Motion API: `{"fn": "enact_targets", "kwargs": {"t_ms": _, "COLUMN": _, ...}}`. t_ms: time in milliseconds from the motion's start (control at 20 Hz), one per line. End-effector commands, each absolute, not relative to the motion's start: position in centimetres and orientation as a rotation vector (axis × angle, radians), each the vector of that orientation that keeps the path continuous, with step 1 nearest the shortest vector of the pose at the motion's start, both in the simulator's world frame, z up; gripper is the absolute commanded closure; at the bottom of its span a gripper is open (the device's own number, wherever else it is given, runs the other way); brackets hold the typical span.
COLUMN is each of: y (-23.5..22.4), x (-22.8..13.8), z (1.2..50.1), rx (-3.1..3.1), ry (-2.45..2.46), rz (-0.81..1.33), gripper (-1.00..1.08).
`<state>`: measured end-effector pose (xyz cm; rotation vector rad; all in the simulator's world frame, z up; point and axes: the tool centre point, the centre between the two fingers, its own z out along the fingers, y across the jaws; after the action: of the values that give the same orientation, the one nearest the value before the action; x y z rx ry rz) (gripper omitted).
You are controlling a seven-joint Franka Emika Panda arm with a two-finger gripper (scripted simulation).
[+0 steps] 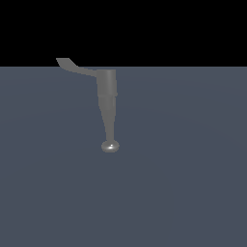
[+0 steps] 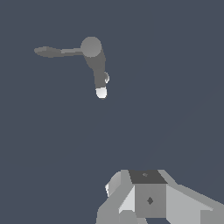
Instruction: Turn on the faucet by rotating a designated handle.
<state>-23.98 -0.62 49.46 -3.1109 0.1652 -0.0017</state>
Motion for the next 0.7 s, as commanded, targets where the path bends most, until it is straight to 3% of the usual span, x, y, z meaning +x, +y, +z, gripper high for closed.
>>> {"fn": "enact_targets", "kwargs": {"t_ms": 0, "y": -0.5, "x": -23.4, "z": 49.3, "rx": -3.103, "ry": 0.204, "rz": 0.0, "gripper": 1.08}}
{"fn": "enact_targets", "kwargs": {"t_ms": 650, "y": 1.3, "x": -18.1, "z": 47.6, "rx": -3.023, "ry": 0.553, "rz": 0.027, "gripper": 1.08}}
